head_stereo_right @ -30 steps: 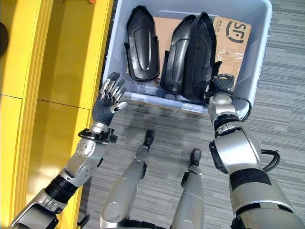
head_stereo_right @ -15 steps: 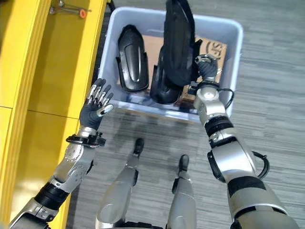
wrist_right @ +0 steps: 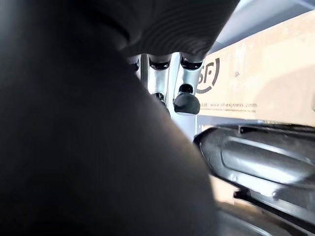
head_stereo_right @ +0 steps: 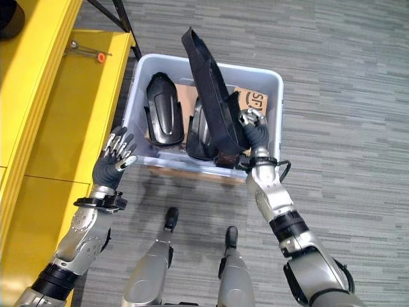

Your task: Move parts from the plastic box to the shelf.

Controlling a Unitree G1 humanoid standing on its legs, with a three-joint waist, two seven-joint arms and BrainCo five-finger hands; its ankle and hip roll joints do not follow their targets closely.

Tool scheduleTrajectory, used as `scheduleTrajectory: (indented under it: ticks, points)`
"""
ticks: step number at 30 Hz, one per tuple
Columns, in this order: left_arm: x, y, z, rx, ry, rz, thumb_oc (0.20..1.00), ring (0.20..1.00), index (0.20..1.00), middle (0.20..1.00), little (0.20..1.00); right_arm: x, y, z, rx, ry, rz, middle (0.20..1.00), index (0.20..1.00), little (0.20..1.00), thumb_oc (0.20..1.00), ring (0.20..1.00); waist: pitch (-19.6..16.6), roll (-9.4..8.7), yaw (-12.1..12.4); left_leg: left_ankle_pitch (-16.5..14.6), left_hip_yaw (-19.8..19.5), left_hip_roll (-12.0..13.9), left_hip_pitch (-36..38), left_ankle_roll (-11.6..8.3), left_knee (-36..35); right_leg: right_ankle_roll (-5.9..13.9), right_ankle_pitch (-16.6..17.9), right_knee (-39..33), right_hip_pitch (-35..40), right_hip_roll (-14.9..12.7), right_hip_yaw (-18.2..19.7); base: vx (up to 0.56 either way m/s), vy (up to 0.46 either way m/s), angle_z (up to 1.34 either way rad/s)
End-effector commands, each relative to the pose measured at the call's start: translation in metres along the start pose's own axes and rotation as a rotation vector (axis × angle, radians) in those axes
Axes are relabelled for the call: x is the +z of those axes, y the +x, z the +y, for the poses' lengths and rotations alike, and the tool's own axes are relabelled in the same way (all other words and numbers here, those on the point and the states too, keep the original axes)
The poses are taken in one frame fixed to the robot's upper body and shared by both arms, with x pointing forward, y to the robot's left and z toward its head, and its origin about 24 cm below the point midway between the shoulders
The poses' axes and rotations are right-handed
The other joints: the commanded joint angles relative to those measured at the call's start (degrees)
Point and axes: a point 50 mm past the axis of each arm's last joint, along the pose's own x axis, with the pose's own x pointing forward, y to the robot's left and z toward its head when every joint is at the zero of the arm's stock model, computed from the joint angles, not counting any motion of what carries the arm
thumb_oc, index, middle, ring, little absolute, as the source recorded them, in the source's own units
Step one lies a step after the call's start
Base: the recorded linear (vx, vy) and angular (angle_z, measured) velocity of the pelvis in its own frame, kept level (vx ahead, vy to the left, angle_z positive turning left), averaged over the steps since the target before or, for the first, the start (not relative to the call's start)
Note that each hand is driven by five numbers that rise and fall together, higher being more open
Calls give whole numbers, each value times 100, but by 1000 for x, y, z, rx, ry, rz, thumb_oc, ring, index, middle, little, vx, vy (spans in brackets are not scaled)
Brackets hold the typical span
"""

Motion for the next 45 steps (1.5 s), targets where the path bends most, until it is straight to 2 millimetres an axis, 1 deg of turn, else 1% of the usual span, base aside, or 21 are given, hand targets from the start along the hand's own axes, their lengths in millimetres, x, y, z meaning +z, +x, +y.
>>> scheduleTrajectory:
  ticks: [1, 2, 6, 9, 11, 12, 14, 16, 19, 20, 22, 23, 27, 32, 34, 37, 38, 40, 42, 43, 45]
  points:
    - [9, -5, -5, -49, -1, -50, 1000, 1000, 1000, 1000, 1000, 23, 2, 15, 79, 30, -149, 200, 200, 200, 200, 200, -597, -104, 16, -263, -358, 551, 163, -75, -62, -158, -199, 285, -158, -2, -92, 15, -104, 6]
    - [7, -10, 0, -32, 9, -38, 1000, 1000, 1000, 1000, 1000, 23, -1, 15, 97, -28, -156, 200, 200, 200, 200, 200, -636, -83, 23, -175, -434, 672, 290, -122, -170, -208, -401, 550, -141, 117, -142, 6, -117, 8]
    - [4, -16, 6, -9, 9, -23, 1000, 1000, 1000, 1000, 1000, 21, 1, 16, 101, -37, -148, 200, 200, 200, 200, 200, -661, -68, 56, -53, -517, 860, 440, -189, -260, -305, -662, 924, -139, 305, -261, -19, -126, 13]
    - [-4, -28, 11, 17, 5, 26, 1000, 1000, 1000, 1000, 1000, 27, 2, 19, 125, -27, -169, 200, 200, 200, 200, 200, -728, -78, 172, 278, -753, 1133, 590, -288, -589, -431, -961, 1283, -92, 530, -607, -48, -230, 11]
    - [-6, -31, 15, 34, 11, 36, 1000, 1000, 1000, 1000, 1000, 30, 3, 21, 139, -43, -181, 200, 200, 200, 200, 200, -760, -80, 220, 416, -924, 1144, 563, -302, -680, -498, -1105, 1420, -93, 575, -713, -45, -153, 38]
    - [-10, -32, 14, 42, 3, 49, 1000, 1000, 1000, 1000, 1000, 29, 2, 19, 139, -67, -181, 200, 200, 200, 200, 200, -780, -64, 252, 511, -883, 1088, 503, -302, -650, -578, -1157, 1420, -4, 531, -859, -14, -84, 74]
    - [-18, -31, 9, 40, -25, 68, 1000, 1000, 1000, 1000, 1000, 23, -3, 7, 106, -84, -156, 200, 200, 200, 200, 200, -732, -87, 216, 458, -416, 923, 275, -205, -229, -668, -1166, 1336, 265, 306, -1197, -29, 0, 133]
    - [-21, -27, 2, 22, -36, 71, 1000, 1000, 1000, 1000, 1000, 15, -10, 1, 80, -78, -131, 200, 200, 200, 200, 200, -743, -92, 193, 370, 91, 927, 204, -102, 47, -615, -1029, 1203, 512, 64, -1509, 2, 96, 110]
    - [-23, -25, 2, 21, -31, 77, 1000, 1000, 1000, 1000, 1000, 8, -18, -9, 50, -73, -108, 200, 200, 200, 200, 200, -938, 1, 223, 300, -6, 816, 396, -30, -203, -490, -952, 1123, 820, -176, -1751, 177, 235, 83]
    - [-21, -22, 1, 13, -27, 70, 1000, 1000, 1000, 1000, 1000, 3, -23, -12, 37, -68, -87, 200, 200, 200, 200, 200, -1023, -12, 268, 57, -54, 529, 367, 16, 98, -426, -890, 1057, 1094, -449, -1924, 126, 180, 84]
    - [-20, -22, 2, 11, -20, 67, 1000, 1000, 1000, 1000, 1000, 3, -26, -15, 26, -62, -88, 200, 200, 200, 200, 200, -1039, -29, 297, -59, -85, 381, 381, 50, 198, -377, -854, 980, 1269, -566, -2005, 177, 256, 71]
    - [-18, -21, 5, 8, 7, 67, 1000, 1000, 1000, 1000, 1000, -1, -31, -19, 11, -56, -74, 200, 200, 200, 200, 200, -1124, -81, 379, -188, -81, 202, 383, 61, 251, -304, -762, 812, 1489, -714, -2169, 212, 282, 38]
    - [-15, -25, 11, 26, 23, 66, 1000, 1000, 1000, 1000, 1000, -5, -34, -17, 15, -50, -59, 200, 200, 200, 200, 200, -1266, -173, 481, -358, -72, 9, 374, 158, 339, -168, -530, 564, 1612, -863, -2212, 108, 154, 33]
    - [-3, -25, 18, 49, 63, 19, 1000, 1000, 1000, 1000, 1000, -4, -32, -9, 28, -10, -66, 200, 200, 200, 200, 200, -1280, -461, 756, -720, -3, -382, 124, 312, 835, 73, 31, 353, 1699, -1189, -2316, 88, 210, 6]
    - [-2, -25, 19, 60, 67, 15, 1000, 1000, 1000, 1000, 1000, -3, -30, -2, 42, 3, -68, 200, 200, 200, 200, 200, -1256, -532, 829, -887, -8, -468, 95, 375, 984, 111, 150, 292, 1718, -1261, -2313, 72, 180, 18]
    - [3, -28, 26, 74, 100, 3, 1000, 1000, 1000, 1000, 1000, -2, -28, 2, 54, -18, -76, 200, 200, 200, 200, 200, -1252, -641, 942, -1142, 24, -620, 50, 519, 1287, 188, 637, 267, 1712, -1393, -2177, 77, 170, 4]
    - [3, -28, 26, 74, 101, 3, 1000, 1000, 1000, 1000, 1000, -2, -28, 3, 54, -18, -76, 200, 200, 200, 200, 200, -1255, -644, 944, -1148, 29, -623, 45, 523, 1296, 192, 641, 265, 1709, -1396, -2171, 49, 137, 8]
    - [9, -30, 31, 78, 133, -11, 1000, 1000, 1000, 1000, 1000, -2, -27, 6, 63, -22, -78, 200, 200, 200, 200, 200, -1268, -642, 977, -1254, 22, -744, 106, 664, 1373, 209, 1079, 428, 1652, -1515, -1995, 102, 230, 5]
    - [14, -29, 35, 76, 156, -20, 1000, 1000, 1000, 1000, 1000, -4, -27, 9, 70, 0, -66, 200, 200, 200, 200, 200, -1288, -536, 898, -1166, -221, -915, 302, 836, 1215, 145, 1682, 1045, 1349, -1519, -1294, 148, 374, 32]
    - [16, -26, 35, 65, 178, -31, 1000, 1000, 1000, 1000, 1000, -5, -28, 11, 82, -8, -62, 200, 200, 200, 200, 200, -1301, -399, 804, -1039, -454, -982, 460, 903, 997, 97, 1787, 1380, 1109, -1296, -773, 155, 350, 58]
    - [16, -26, 34, 63, 177, -31, 1000, 1000, 1000, 1000, 1000, -8, -31, 10, 97, -17, -47, 200, 200, 200, 200, 200, -1357, -344, 713, -978, -622, -1004, 680, 937, 721, 13, 1568, 1304, 927, -976, -453, 137, 153, 68]
